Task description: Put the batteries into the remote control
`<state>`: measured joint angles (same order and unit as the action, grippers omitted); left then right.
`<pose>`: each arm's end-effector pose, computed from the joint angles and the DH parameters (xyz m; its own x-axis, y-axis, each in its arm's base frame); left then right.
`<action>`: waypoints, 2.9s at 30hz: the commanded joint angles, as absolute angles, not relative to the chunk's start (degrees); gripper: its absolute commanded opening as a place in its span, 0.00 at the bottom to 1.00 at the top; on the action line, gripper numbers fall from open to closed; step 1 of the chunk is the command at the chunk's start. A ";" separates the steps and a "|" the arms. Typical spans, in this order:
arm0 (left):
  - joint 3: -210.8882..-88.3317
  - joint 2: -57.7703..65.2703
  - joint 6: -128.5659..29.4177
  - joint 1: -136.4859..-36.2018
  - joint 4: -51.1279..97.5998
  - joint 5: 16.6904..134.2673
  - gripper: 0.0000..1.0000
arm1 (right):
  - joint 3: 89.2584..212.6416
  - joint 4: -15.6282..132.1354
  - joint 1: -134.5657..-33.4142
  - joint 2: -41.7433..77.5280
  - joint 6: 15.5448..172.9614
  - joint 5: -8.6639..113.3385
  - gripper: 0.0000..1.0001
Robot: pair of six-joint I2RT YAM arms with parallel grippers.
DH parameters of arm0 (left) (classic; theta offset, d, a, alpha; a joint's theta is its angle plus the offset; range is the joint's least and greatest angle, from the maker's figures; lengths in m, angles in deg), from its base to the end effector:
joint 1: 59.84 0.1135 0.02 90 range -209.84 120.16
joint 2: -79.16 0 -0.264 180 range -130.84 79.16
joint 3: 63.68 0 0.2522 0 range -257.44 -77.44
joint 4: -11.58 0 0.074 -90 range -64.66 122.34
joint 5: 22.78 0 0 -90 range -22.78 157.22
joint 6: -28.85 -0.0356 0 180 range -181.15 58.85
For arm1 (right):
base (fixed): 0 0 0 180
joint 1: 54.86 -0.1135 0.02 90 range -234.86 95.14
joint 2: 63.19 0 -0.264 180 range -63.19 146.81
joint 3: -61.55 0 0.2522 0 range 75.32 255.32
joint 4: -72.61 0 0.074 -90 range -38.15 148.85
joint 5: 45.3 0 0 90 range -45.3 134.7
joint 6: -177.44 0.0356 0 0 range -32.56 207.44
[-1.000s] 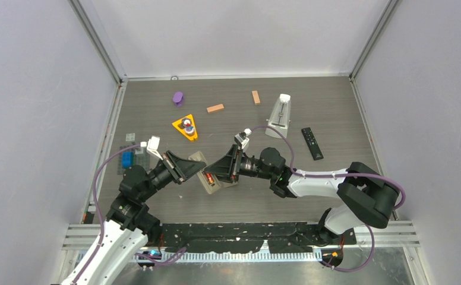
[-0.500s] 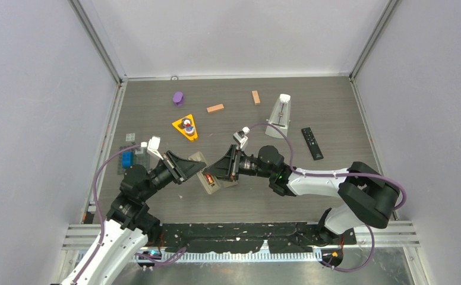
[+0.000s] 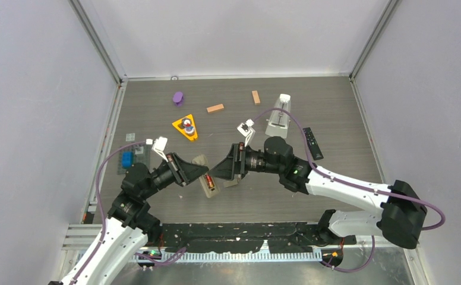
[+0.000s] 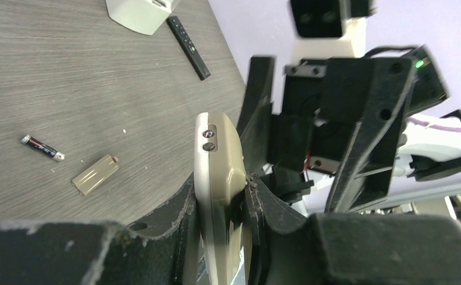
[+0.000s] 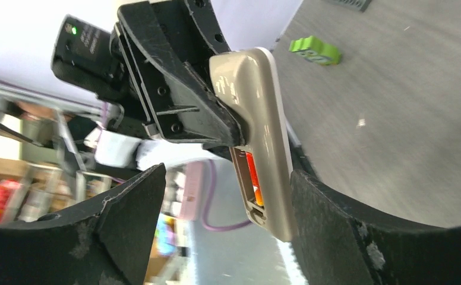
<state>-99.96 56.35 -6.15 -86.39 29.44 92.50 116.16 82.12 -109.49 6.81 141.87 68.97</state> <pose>0.1075 -0.0707 0.2665 -0.6824 -0.4871 -0.5451 0.3942 0.3828 -0.8355 0.1494 0.2358 0.2837 -0.8317 0.1094 -0.5444 -0.5219 0.1810 0.8336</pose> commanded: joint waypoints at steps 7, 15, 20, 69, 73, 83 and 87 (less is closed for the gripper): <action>-104.00 54.98 -12.17 -86.39 22.13 101.25 0.00 | 130.69 51.30 -116.81 5.40 112.10 50.87 0.78; -104.66 54.90 -12.71 -86.39 24.27 99.65 0.00 | 134.71 47.36 -122.69 8.35 110.65 38.59 0.66; -104.70 54.83 -12.54 -86.39 24.49 99.47 0.00 | 135.64 47.03 -123.53 9.68 110.65 37.25 0.58; -101.79 57.24 0.29 -86.39 6.88 106.33 0.00 | 127.31 67.02 -121.06 5.20 118.31 64.17 0.92; -99.95 57.09 3.57 -86.38 2.25 105.11 0.00 | 126.22 70.82 -120.41 5.01 119.39 65.79 0.72; -98.14 57.26 4.58 -86.39 -0.59 102.46 0.34 | 121.71 80.26 -113.98 5.06 129.02 76.37 0.16; -98.44 58.73 2.54 -86.39 3.70 100.01 0.56 | 121.61 80.90 -113.06 6.42 130.73 80.49 0.14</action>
<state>-97.84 57.07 3.79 -86.41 4.26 102.55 121.84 75.84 -114.32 5.63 127.27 75.22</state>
